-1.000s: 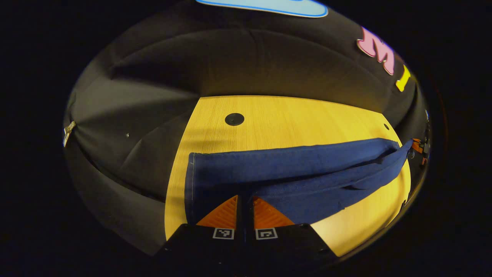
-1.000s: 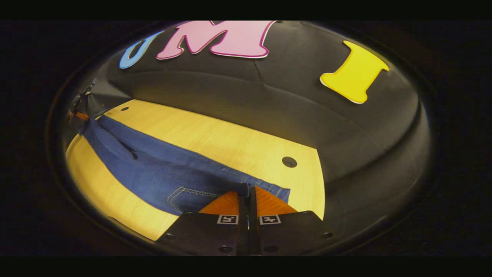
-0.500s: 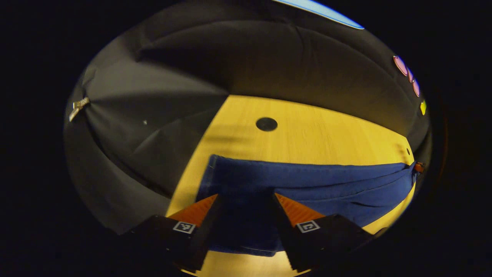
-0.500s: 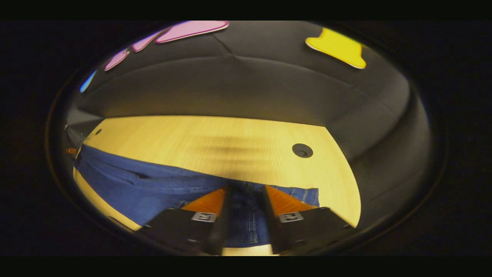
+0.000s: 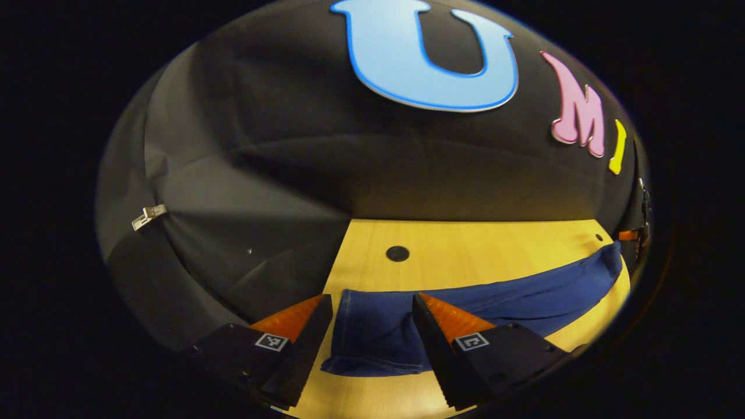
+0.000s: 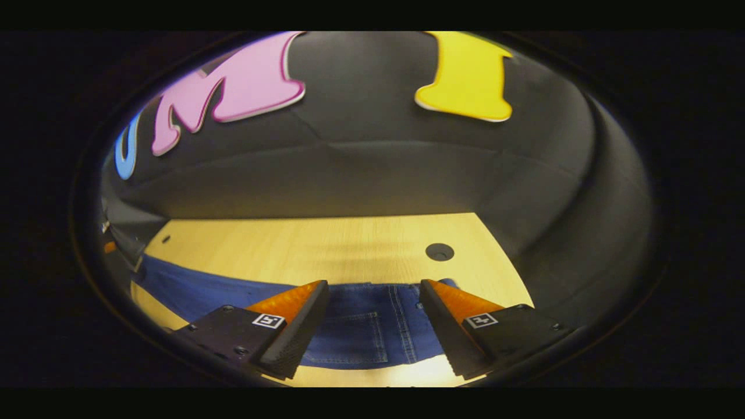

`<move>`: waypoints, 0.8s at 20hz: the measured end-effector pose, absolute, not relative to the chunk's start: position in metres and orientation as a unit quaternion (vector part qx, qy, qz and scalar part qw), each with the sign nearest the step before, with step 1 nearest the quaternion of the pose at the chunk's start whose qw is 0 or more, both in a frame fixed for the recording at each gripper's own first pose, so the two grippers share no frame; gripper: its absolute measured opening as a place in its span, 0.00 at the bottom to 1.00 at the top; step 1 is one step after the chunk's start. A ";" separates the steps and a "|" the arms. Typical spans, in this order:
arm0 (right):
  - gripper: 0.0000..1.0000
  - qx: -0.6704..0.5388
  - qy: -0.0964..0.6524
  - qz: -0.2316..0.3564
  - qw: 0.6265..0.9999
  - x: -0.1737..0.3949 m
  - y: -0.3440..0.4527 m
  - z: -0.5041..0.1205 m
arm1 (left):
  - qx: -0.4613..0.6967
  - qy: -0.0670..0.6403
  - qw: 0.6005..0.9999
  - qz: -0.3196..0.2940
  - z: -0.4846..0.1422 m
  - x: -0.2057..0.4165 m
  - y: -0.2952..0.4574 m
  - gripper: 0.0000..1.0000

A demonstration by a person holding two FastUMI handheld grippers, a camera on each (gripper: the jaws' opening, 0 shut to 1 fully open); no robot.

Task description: Grasp the waist and the cuffs of the jeans and fold them to make the two legs overlap; first hold the waist and fold one-third of the jeans toward the cuffs, then hold the cuffs and fold the remaining one-third in the same direction to finish folding.

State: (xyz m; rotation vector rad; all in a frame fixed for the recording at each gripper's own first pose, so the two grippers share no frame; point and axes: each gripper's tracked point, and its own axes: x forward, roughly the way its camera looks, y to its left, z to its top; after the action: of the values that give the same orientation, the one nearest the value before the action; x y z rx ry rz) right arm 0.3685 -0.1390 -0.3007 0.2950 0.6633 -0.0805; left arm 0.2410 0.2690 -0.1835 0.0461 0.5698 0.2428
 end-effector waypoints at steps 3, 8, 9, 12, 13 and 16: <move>0.96 0.179 0.318 -0.067 0.928 0.354 -0.159 -0.291 | 0.024 0.254 0.964 0.071 -0.162 0.235 0.219 0.88; 0.92 0.252 0.339 -0.118 0.898 0.305 -0.190 -0.306 | 0.034 0.234 0.972 0.005 -0.155 0.230 0.152 0.88; 0.98 0.272 0.344 -0.136 0.888 0.298 -0.199 -0.313 | 0.037 0.236 0.971 -0.003 -0.157 0.229 0.142 0.88; 0.99 0.338 0.364 -0.187 0.848 0.279 -0.220 -0.342 | 0.047 0.249 0.967 -0.017 -0.163 0.227 0.129 0.88; 0.98 0.362 0.371 -0.198 0.832 0.273 -0.220 -0.351 | 0.047 0.252 0.966 -0.016 -0.166 0.226 0.127 0.88; 0.98 0.432 0.393 -0.219 0.782 0.263 -0.208 -0.385 | 0.044 0.262 0.964 -0.010 -0.171 0.224 0.122 0.88</move>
State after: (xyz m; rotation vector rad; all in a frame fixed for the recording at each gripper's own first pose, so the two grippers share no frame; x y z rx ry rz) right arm 0.2626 -0.2079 -0.3853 0.9325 0.8493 -0.4731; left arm 0.2243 0.1220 -0.1708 0.0899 0.5311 -0.0201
